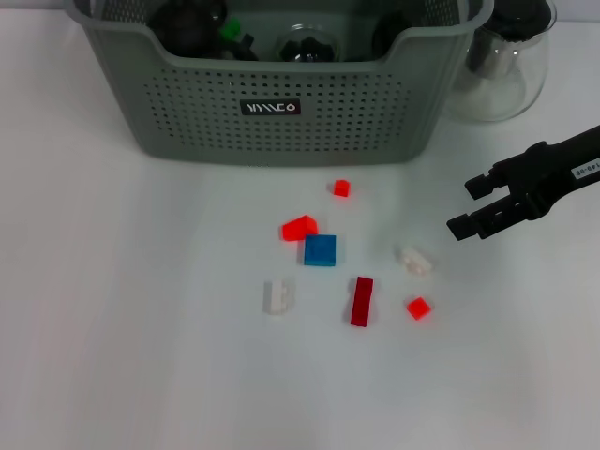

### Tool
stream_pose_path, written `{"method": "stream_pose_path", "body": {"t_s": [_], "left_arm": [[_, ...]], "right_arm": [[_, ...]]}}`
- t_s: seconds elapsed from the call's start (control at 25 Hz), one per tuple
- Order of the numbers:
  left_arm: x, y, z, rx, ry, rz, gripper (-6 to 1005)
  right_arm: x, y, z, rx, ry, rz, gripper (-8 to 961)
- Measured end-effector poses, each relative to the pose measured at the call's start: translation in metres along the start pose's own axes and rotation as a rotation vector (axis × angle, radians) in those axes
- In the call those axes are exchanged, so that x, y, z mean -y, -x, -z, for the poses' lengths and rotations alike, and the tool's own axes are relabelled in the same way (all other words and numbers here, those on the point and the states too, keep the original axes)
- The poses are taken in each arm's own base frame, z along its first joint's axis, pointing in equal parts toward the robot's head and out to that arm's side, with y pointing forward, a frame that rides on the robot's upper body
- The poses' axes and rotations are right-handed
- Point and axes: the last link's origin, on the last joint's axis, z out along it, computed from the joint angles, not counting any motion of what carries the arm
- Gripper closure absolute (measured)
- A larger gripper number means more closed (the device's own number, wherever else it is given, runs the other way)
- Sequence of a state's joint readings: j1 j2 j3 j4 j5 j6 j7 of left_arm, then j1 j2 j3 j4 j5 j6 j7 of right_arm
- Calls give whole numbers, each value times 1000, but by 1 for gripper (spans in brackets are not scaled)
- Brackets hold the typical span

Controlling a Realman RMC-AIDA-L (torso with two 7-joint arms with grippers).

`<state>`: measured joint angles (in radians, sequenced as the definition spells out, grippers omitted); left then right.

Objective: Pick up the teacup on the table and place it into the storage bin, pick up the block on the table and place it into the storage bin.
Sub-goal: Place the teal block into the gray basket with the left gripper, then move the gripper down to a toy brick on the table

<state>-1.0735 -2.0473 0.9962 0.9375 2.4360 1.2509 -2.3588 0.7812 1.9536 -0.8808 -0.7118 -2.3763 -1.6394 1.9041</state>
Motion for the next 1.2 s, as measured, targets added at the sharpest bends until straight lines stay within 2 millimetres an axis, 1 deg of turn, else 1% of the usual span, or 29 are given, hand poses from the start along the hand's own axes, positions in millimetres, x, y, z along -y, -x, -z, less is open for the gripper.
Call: {"method": "stream_pose_path", "body": {"t_s": [0.32, 0.4, 0.44, 0.52, 0.56, 0.6, 0.68, 0.76, 0.8, 0.84, 0.92, 1.04, 1.2], "left_arm": [[0, 1, 0, 0, 0, -3, 328], [0, 2, 3, 4, 5, -8, 282], [-1, 1, 8, -3, 10, -16, 259], [-5, 1, 23, -26, 34, -37, 213], [-14, 2, 43, -75, 82, -74, 190], [-14, 2, 43, -75, 82, -74, 187], [-26, 6, 65, -122, 146, -126, 182], [-45, 16, 92, -165, 243, -203, 178], [-51, 21, 98, -170, 269, -225, 175], [-60, 27, 109, -174, 309, -267, 176], [-74, 42, 119, -147, 363, -322, 178], [-90, 65, 117, -70, 406, -362, 180], [-103, 96, 91, 114, 407, -377, 183]], "right_arm": [[1, -3, 0, -14, -6, -3, 38], [1, -4, 0, -14, -6, -6, 38], [1, -4, 0, -14, -6, -6, 38], [1, -5, 0, -14, -5, -6, 38], [1, -5, 0, -14, -5, -7, 38], [1, -5, 0, -14, -4, -6, 38], [1, -5, 0, -14, -5, -8, 38], [1, -6, 0, -14, -7, -9, 38], [1, -6, 0, -13, -8, -10, 38], [1, -6, 0, -13, -8, -10, 38], [2, -5, 0, -12, -11, -9, 38], [2, -3, 0, -12, -11, -4, 38], [2, -2, 0, -11, -11, -2, 39]]}}
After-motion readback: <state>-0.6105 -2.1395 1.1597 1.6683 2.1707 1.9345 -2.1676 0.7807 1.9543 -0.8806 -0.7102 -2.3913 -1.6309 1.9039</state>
